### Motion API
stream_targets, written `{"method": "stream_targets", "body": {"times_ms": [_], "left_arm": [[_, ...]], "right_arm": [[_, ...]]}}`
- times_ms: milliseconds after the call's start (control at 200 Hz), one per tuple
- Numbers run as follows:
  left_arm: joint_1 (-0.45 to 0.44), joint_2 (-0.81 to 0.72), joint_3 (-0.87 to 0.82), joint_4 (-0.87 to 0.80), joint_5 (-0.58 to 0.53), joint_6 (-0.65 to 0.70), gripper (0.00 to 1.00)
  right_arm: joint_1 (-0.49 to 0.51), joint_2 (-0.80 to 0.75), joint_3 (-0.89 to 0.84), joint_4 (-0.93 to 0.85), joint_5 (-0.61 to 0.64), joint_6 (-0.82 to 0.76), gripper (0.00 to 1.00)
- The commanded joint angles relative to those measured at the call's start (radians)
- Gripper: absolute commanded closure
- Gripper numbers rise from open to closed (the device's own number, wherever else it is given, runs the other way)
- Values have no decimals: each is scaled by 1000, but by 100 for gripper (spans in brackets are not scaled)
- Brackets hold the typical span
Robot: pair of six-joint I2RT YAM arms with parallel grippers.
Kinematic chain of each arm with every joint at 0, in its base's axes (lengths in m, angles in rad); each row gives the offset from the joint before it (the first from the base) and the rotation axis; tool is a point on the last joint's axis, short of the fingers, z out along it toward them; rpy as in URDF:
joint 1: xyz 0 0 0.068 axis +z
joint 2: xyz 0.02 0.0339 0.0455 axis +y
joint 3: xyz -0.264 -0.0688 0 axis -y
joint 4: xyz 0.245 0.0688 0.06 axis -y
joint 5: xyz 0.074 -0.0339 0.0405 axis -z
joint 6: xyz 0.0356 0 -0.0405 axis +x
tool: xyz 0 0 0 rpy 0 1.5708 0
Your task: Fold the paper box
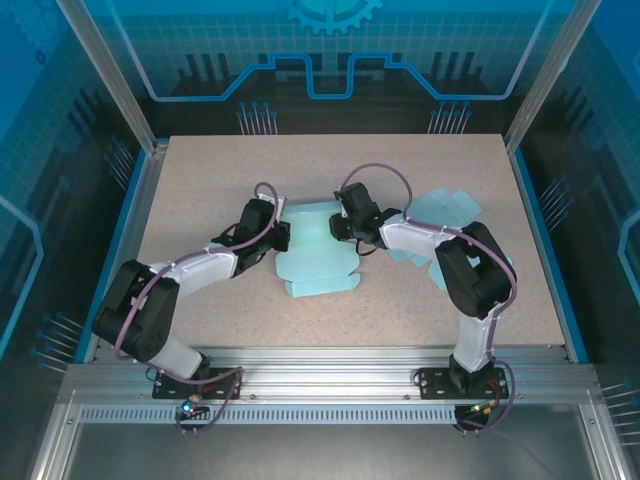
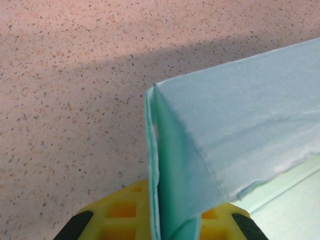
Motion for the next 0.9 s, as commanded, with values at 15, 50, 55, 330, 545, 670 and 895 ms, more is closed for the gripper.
{"method": "stream_targets", "body": {"times_ms": [15, 50, 55, 330, 545, 670, 895], "left_arm": [[-4, -51, 24, -71, 67, -43, 100], [-5, -52, 25, -82, 69, -43, 100], [-5, -52, 25, -85, 70, -42, 100], [-5, -50, 44, -154, 102, -53, 100], [-7, -70, 16, -112, -13, -156, 100], [-19, -60, 2, -76, -169, -250, 100], [-49, 14, 39, -145, -488, -463, 100]], "right_arm": [[-4, -6, 20, -66, 90, 6, 72], [-1, -6, 22, -72, 101, 4, 72], [0, -7, 22, -72, 102, 4, 72], [26, 45, 102, -219, 309, 9, 81], [82, 140, 227, -460, 629, 74, 94], [124, 191, 307, -598, 728, 131, 97], [179, 164, 322, -635, 629, 188, 98]]}}
